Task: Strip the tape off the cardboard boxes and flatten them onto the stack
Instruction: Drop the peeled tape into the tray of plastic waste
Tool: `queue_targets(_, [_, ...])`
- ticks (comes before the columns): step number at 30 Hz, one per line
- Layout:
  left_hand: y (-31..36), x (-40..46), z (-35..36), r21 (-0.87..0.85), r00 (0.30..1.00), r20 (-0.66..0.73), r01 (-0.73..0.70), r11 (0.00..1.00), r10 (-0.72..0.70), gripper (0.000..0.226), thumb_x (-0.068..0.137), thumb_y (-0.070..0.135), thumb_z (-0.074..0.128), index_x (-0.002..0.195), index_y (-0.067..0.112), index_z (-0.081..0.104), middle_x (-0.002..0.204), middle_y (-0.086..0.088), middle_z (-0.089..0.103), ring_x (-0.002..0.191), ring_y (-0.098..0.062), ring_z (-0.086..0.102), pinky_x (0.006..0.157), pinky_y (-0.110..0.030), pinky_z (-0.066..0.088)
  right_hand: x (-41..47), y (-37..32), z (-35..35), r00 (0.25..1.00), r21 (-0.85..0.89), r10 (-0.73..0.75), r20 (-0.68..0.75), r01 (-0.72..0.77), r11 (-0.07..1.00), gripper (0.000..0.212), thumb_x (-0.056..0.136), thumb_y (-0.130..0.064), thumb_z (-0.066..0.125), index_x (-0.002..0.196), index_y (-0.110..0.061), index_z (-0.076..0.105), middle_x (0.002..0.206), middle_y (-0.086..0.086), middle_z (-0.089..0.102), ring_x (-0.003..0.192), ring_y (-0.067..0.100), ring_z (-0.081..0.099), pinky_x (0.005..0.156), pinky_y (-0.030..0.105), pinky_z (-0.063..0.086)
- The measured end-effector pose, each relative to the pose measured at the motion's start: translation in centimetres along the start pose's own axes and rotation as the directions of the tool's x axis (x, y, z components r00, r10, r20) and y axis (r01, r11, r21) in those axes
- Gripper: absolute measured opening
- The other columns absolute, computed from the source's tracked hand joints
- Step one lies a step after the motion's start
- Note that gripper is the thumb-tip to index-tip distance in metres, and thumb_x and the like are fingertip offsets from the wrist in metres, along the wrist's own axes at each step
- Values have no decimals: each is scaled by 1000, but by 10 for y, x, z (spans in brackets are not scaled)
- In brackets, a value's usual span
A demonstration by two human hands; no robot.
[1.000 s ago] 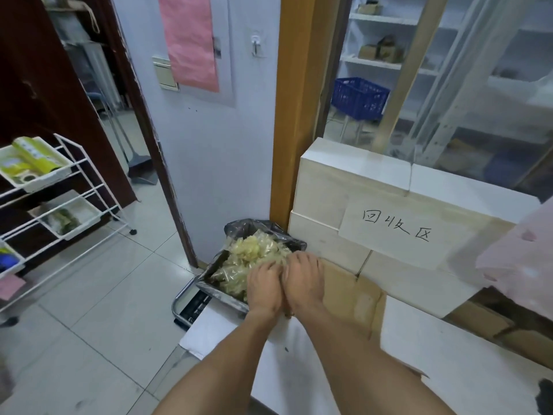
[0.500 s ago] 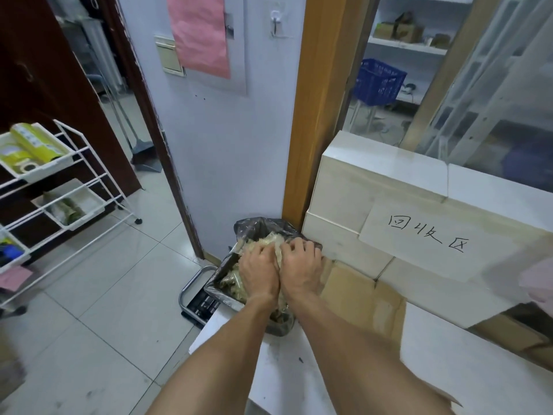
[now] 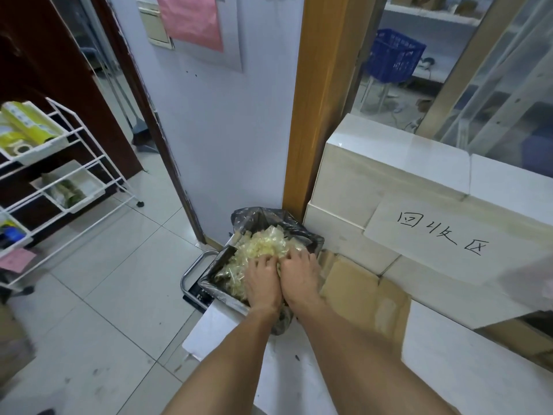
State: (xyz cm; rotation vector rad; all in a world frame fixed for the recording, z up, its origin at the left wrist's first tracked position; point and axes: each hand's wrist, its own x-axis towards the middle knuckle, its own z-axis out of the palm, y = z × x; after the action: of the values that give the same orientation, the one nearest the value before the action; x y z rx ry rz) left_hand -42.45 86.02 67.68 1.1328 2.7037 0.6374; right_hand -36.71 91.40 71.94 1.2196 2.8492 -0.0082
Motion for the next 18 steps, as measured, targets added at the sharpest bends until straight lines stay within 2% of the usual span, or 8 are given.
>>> queue_targets(3, [0, -8, 5, -22, 1000, 9, 4, 1000, -4, 35, 94, 16, 62, 129, 23, 62, 131, 1, 58, 118, -20, 47, 99, -33, 42, -2, 2, 5, 998, -52, -20, 61, 23, 998, 27, 97, -17, 48, 117, -20, 66, 133, 7, 52, 119, 28, 45, 104, 43, 33])
queue_targets(8, [-5, -16, 6, 38, 998, 44, -41, 998, 40, 45, 93, 18, 63, 136, 23, 55, 136, 0, 52, 121, -20, 42, 102, -31, 40, -6, 0, 4, 990, -117, -34, 135, 50, 992, 27, 95, -19, 53, 118, -17, 67, 142, 12, 46, 129, 32, 39, 108, 49, 32])
queue_targets(14, [-7, -23, -2, 139, 988, 131, -100, 985, 82, 54, 92, 21, 64, 141, 21, 43, 145, -7, 41, 132, -26, 34, 109, -38, 34, -18, -3, 2, 984, -134, -54, 170, 78, 988, 29, 94, -19, 50, 120, -16, 64, 137, 11, 50, 131, 34, 36, 109, 53, 29])
queue_targets(18, [-5, -31, -7, 161, 988, 146, -79, 984, 55, 80, 83, 28, 76, 149, 17, 32, 154, -7, 30, 141, -26, 27, 119, -39, 25, -27, -8, -1, 992, -61, -27, 123, 35, 997, 34, 97, -17, 45, 130, -15, 52, 136, 10, 52, 131, 32, 38, 109, 51, 31])
